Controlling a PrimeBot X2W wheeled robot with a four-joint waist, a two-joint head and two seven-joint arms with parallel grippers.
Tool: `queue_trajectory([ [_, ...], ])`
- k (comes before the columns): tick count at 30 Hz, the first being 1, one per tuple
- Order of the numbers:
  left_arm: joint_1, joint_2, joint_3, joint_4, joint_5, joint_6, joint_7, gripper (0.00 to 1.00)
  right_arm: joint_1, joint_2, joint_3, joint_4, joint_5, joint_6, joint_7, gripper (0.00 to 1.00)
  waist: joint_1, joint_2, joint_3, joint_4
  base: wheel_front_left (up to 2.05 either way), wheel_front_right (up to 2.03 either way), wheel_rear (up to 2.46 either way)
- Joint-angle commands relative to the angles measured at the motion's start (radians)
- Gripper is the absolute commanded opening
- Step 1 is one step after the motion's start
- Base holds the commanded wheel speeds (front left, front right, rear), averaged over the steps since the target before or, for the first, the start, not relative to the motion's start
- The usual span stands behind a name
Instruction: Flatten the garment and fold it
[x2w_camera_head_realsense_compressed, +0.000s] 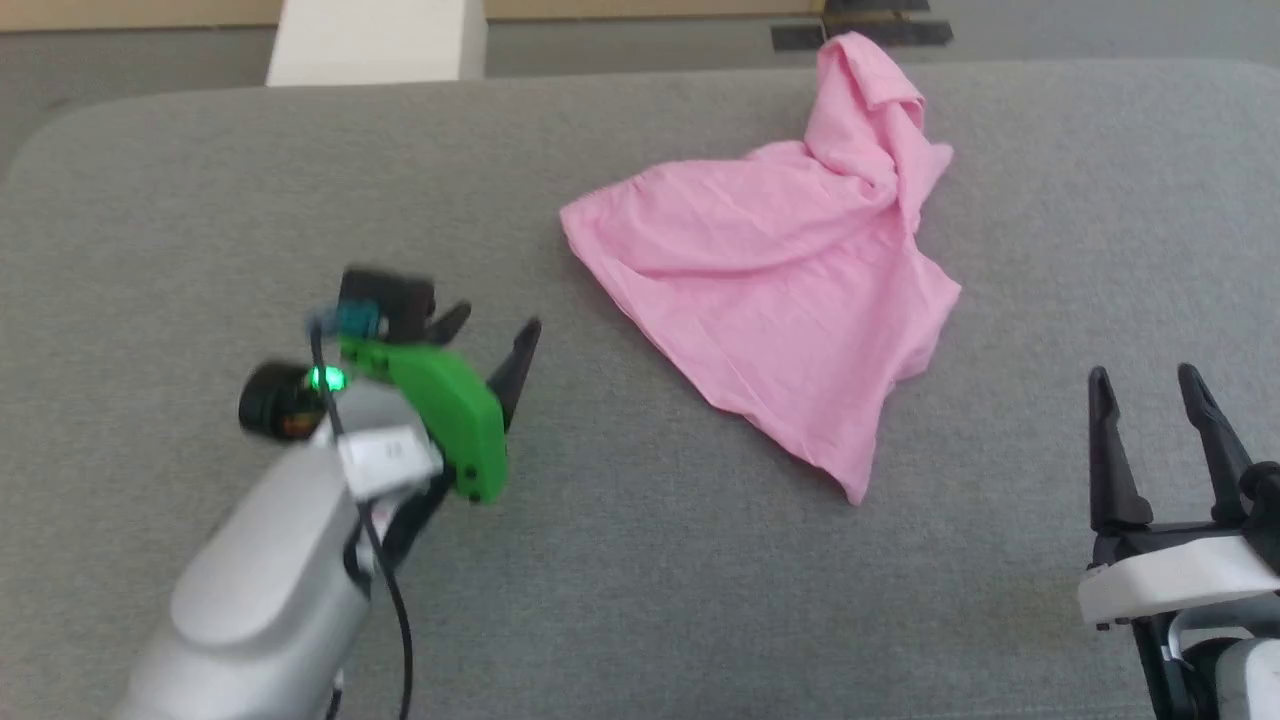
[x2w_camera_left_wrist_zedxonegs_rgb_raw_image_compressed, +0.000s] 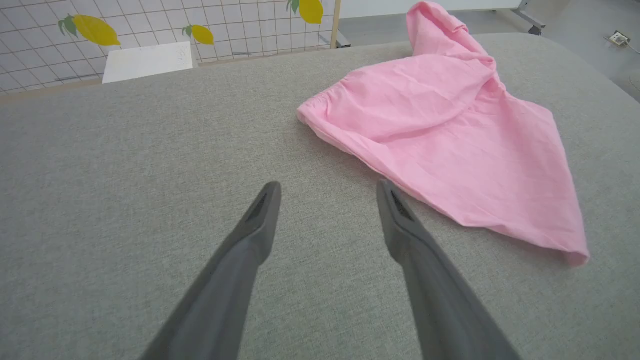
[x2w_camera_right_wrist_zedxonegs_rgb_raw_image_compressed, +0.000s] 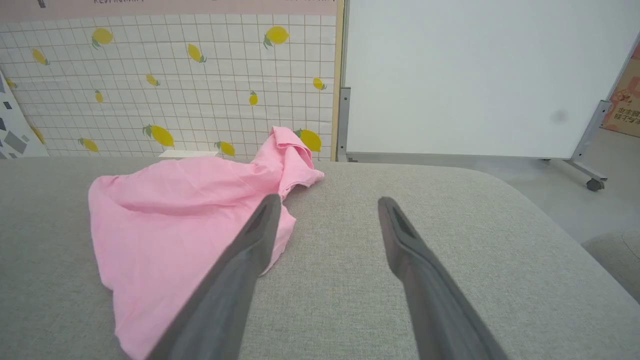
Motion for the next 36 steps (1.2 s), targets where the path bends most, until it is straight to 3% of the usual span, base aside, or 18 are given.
queue_trajectory([
  [1, -0.063, 0.004, -0.004, 0.018, -0.023, -0.029, 0.040, 1.00, 0.002, 0.011, 0.004, -0.020, -0.014, -0.001, -0.001, 1.00, 0.0001, 0.0000, 0.081, -0.071, 0.00, 0.00, 0.00],
  [7, -0.312, 0.050, -0.005, 0.103, -0.084, -0.127, 0.248, 1.00, -0.055, 0.041, 0.019, -0.047, -0.019, -0.001, -0.018, 1.00, 0.0001, 0.0000, 0.193, -0.161, 0.00, 0.00, 0.00],
  [17, -0.551, 0.169, -0.045, 0.257, -0.212, -0.166, 0.574, 1.00, -0.120, 0.058, 0.073, 0.011, 0.046, -0.001, -0.079, 1.00, 0.0001, 0.0000, 0.301, -0.286, 0.00, 0.00, 0.00],
  [21, -0.577, 0.225, -0.092, 0.256, -0.256, -0.167, 0.613, 1.00, -0.133, 0.058, 0.090, 0.041, 0.074, -0.001, -0.095, 1.00, 0.0001, 0.0000, 0.325, -0.308, 0.00, 0.00, 0.00],
  [29, -0.573, 0.263, -0.179, 0.276, -0.245, -0.167, 0.613, 1.00, -0.146, 0.058, 0.102, 0.053, 0.085, -0.001, -0.104, 1.00, 0.0001, 0.0000, 0.345, -0.298, 0.00, 0.00, 0.00],
  [30, -0.568, 0.262, -0.183, 0.277, -0.261, -0.167, 0.616, 0.23, -0.147, 0.058, 0.102, 0.053, 0.084, -0.001, -0.104, 1.00, 0.0001, 0.0000, 0.343, -0.293, 0.00, 0.00, 0.00],
  [31, -0.563, 0.261, -0.182, 0.280, -0.276, -0.167, 0.608, 0.00, -0.148, 0.058, 0.102, 0.053, 0.083, -0.001, -0.104, 1.00, 0.0001, 0.0000, 0.339, -0.286, 0.00, 0.00, 0.00],
  [36, -0.549, 0.247, -0.150, 0.308, -0.279, -0.155, 0.479, 0.00, -0.141, 0.058, 0.100, 0.058, 0.062, -0.001, -0.104, 1.00, 0.0001, 0.0000, 0.295, -0.239, 0.00, 0.00, 0.00],
])
